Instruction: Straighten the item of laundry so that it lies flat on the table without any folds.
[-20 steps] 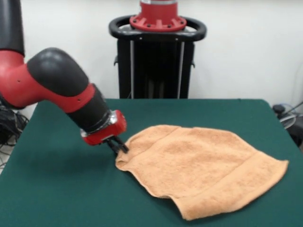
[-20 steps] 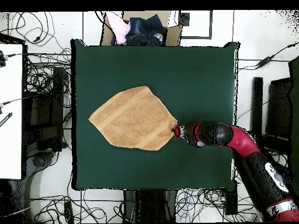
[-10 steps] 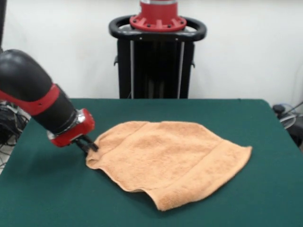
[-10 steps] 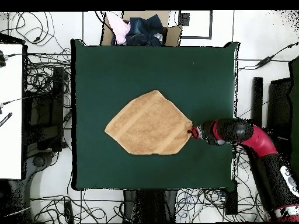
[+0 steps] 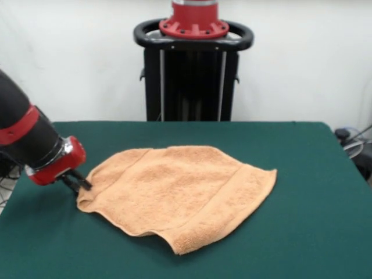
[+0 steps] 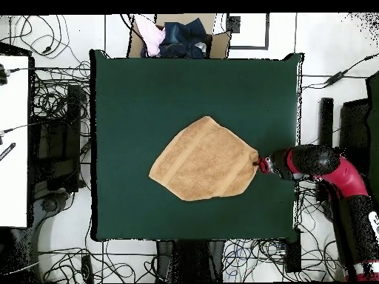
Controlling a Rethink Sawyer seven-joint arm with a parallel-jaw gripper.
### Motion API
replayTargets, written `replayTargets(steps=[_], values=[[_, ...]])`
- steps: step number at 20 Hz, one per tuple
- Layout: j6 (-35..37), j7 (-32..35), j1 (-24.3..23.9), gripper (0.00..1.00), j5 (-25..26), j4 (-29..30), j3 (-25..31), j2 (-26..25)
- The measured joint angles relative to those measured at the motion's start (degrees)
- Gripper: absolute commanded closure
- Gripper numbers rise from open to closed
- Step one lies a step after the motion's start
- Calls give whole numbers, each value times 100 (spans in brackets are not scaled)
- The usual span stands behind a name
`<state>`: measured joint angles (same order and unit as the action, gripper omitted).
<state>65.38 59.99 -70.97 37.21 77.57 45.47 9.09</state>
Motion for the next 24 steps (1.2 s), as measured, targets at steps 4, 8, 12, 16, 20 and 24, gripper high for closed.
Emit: replayTargets(steps=[4,8,12,16,20,24], values=[[39,-12,1,100,7,-146,-3,-2],[50,-12,7,100,21,-272,-3,-3],[49,-12,9,100,22,-304,-3,-2],[126,-12,16,0,-91,-235,6,24],[61,-12,19,0,-70,-184,-15,87],[-187,-12,20,0,14,-115,-31,176]])
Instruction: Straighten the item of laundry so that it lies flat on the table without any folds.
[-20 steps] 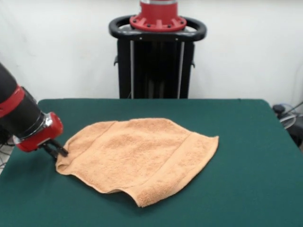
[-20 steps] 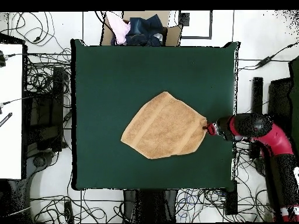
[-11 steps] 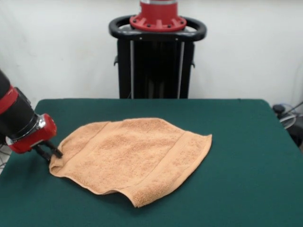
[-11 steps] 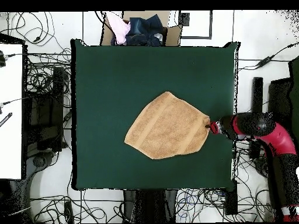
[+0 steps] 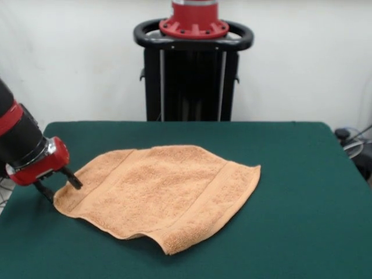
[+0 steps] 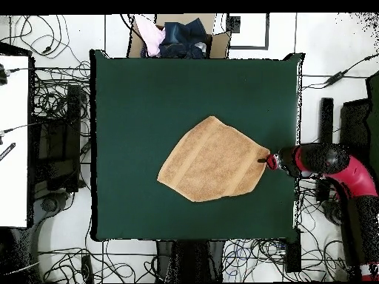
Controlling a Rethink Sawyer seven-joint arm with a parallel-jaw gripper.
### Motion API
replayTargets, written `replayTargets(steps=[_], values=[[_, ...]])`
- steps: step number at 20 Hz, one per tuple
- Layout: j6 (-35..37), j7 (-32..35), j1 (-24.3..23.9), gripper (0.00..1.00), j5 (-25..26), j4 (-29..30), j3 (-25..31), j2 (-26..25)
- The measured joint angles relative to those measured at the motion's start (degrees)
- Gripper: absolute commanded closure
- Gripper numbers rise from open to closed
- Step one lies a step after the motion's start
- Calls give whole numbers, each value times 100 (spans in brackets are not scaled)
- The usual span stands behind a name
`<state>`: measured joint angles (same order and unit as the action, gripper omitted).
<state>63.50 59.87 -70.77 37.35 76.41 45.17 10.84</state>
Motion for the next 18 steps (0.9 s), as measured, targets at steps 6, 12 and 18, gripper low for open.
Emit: replayTargets(steps=[6,12,18], values=[[-370,0,61,0,60,135,-69,152],[-986,9,556,0,69,436,-389,739],[-1049,167,1254,0,-14,793,-693,1518]])
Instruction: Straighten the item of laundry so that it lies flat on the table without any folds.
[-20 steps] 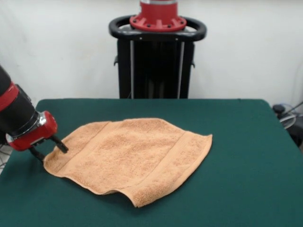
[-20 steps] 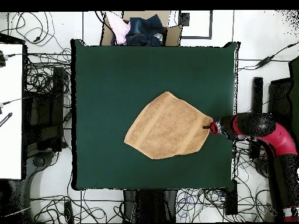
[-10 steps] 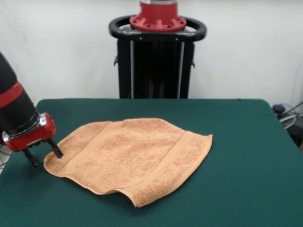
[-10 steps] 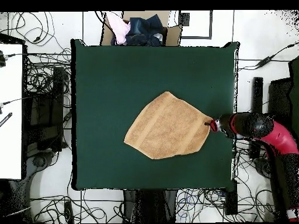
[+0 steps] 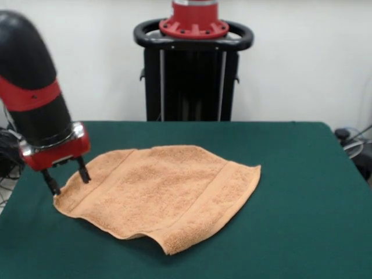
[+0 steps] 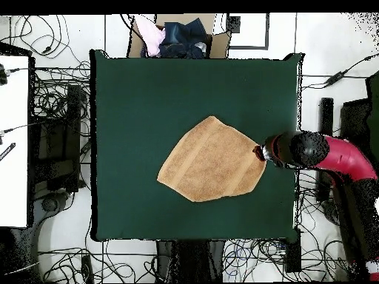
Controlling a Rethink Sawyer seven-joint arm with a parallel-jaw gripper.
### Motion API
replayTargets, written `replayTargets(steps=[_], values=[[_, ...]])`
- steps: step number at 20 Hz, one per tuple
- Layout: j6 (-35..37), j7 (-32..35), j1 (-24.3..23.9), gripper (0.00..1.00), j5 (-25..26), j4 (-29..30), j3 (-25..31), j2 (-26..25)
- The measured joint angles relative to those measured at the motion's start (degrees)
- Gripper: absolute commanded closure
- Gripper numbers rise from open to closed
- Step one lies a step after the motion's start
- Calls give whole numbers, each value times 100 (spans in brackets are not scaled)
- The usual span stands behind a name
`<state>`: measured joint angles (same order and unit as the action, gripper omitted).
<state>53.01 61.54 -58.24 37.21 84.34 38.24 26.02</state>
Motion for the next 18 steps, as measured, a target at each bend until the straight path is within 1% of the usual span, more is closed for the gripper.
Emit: replayTargets(steps=[1,2,4,5,9,11,13,14,15,18], values=[[-1,31,83,0,-12,31,-36,85],[-1,126,333,0,-50,113,-126,322],[-5,234,523,0,-89,163,-202,476],[-43,364,723,0,-145,199,-288,608],[-330,707,1070,0,-249,221,-449,699],[-885,1084,1328,0,-305,231,-606,635],[-1364,1353,1473,0,-321,237,-724,540],[-1764,1566,1573,0,-331,239,-805,445],[-2348,1858,1707,0,-357,246,-936,303],[-3371,2364,1943,0,-447,246,-1187,12]])
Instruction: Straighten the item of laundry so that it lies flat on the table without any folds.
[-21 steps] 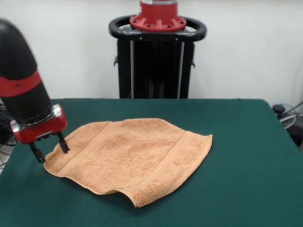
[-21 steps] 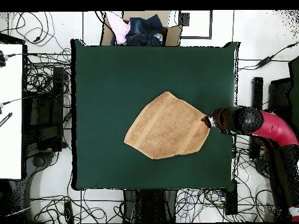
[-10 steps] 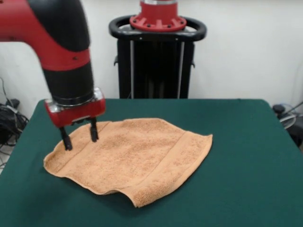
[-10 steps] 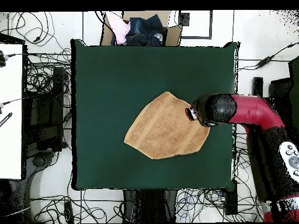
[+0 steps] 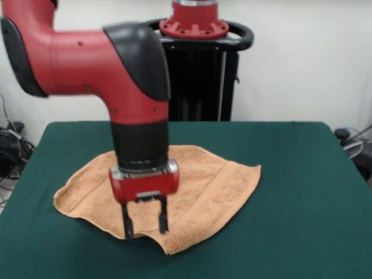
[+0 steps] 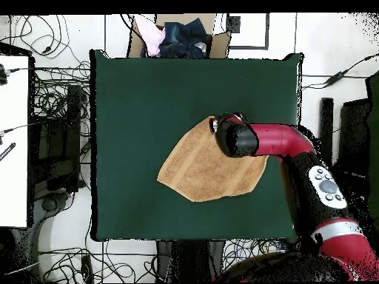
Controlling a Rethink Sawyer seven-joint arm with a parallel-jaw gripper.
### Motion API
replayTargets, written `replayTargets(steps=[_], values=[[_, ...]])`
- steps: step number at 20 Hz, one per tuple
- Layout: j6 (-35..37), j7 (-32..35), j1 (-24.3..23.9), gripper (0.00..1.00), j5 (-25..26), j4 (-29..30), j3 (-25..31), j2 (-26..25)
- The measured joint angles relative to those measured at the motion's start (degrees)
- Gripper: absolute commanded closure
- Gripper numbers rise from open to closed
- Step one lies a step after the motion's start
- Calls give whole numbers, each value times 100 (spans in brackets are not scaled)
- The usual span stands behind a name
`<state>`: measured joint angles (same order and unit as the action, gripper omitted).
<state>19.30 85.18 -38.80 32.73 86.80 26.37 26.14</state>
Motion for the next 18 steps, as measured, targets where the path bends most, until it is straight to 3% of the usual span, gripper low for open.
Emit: replayTargets(steps=[2,6,18], values=[[-765,412,207,0,-151,6,-219,-268],[-1227,738,411,0,-374,17,-410,-542],[-1320,846,782,0,-1069,2,-844,-707]])
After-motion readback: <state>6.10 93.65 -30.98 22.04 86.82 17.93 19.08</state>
